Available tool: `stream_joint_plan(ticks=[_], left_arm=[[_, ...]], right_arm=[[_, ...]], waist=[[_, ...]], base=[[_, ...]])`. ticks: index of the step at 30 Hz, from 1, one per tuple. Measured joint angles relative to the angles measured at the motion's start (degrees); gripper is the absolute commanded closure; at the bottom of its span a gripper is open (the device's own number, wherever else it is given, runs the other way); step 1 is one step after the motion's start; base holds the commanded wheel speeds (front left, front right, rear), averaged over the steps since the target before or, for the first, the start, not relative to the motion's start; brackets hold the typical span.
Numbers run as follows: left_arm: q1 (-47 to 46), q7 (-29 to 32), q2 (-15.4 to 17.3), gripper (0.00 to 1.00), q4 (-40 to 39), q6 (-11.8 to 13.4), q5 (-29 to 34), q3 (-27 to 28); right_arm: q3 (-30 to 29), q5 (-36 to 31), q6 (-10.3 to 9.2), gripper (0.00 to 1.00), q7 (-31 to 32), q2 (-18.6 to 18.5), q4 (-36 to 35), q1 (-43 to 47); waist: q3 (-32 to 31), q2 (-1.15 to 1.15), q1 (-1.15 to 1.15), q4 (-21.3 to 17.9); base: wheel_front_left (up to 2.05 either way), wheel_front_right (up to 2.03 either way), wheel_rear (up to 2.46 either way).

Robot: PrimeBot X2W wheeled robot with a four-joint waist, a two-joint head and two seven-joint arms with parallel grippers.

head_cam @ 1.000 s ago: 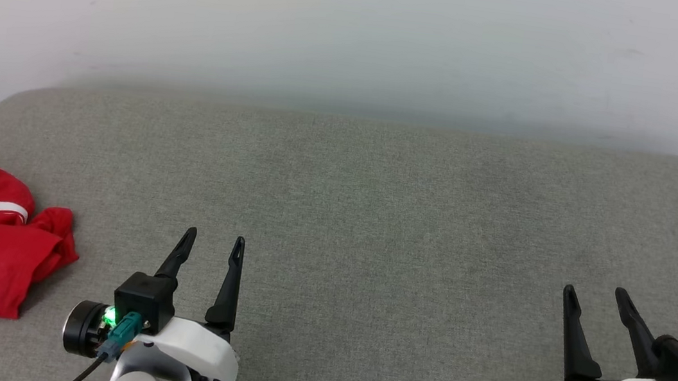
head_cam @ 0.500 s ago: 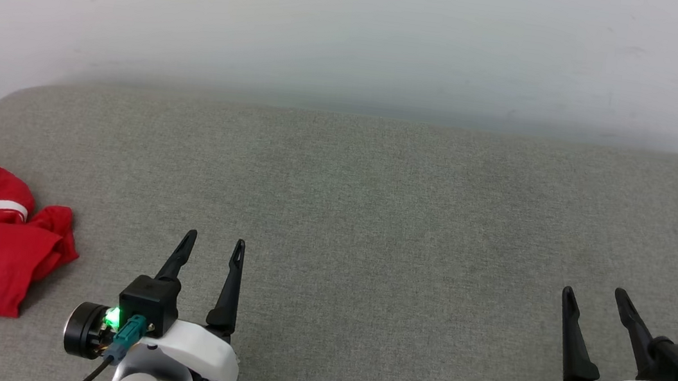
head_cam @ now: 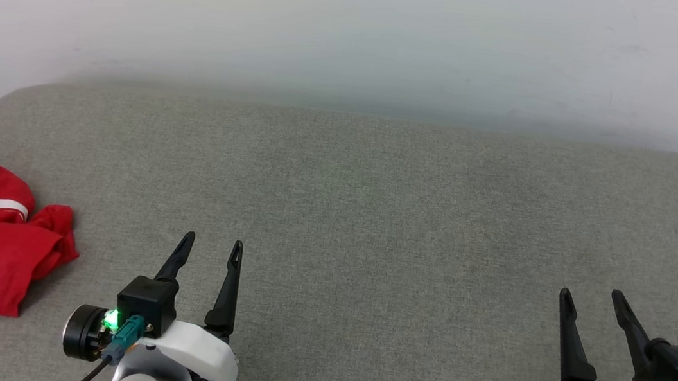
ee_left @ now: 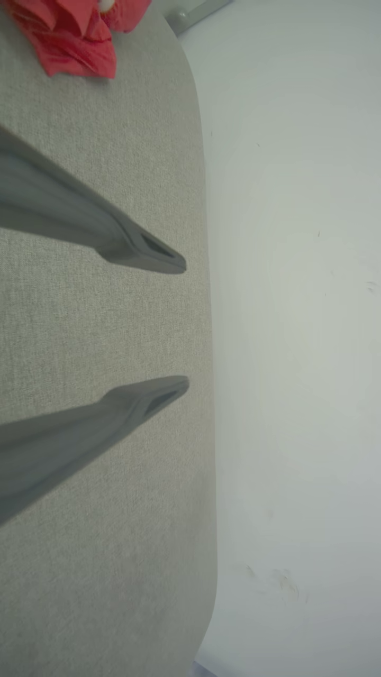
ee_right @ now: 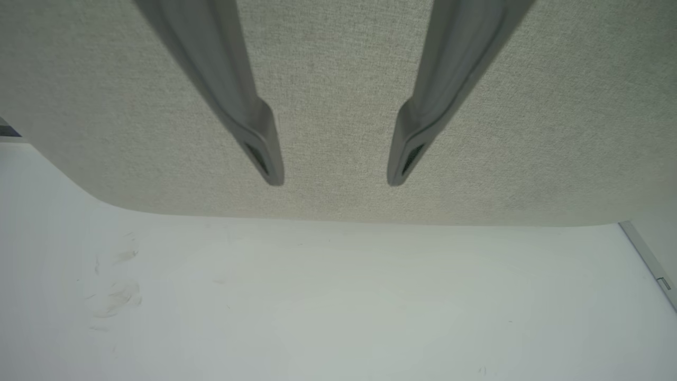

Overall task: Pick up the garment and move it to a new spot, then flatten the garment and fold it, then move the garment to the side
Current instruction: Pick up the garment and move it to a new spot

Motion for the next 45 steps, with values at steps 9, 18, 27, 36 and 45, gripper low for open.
stream_joint_plan(ticks=[9,18,27,36,45], left_arm=[[-0.74,0.0,-0.12,0.0,0.44,0.52,0.01,0.38],[-1.25,0.0,-0.19,0.0,0.92,1.48,-0.11,0.74],[-1.27,0.0,-0.22,0.0,-0.1,3.02,-1.97,2.0],[-0.8,0.0,-0.23,0.0,-1.54,4.17,-2.46,2.86],[-0.51,0.0,-0.23,0.0,-2.58,5.08,-2.82,2.92]], right_arm=[[-0.02,-0.27,0.0,0.0,0.0,0.0,0.11,-0.51],[1.13,-0.63,0.0,0.0,0.03,-0.14,-0.43,-1.18],[3.72,-0.74,0.0,0.0,1.07,-1.07,-2.31,-1.86],[6.8,-0.8,0.01,0.0,2.07,-1.66,-3.98,-2.81],[8.31,-0.78,0.0,0.0,2.71,-2.21,-4.69,-3.95]], waist=[[0.26,0.0,0.0,1.34],[0.6,0.0,0.0,6.21],[1.34,0.0,0.0,14.47],[2.5,0.0,0.0,22.12],[3.86,0.0,0.0,24.78]], base=[[0.0,0.0,0.0],[0.0,0.0,0.0],[0.0,0.0,0.0],[0.0,0.0,0.0],[0.0,0.0,0.0]])
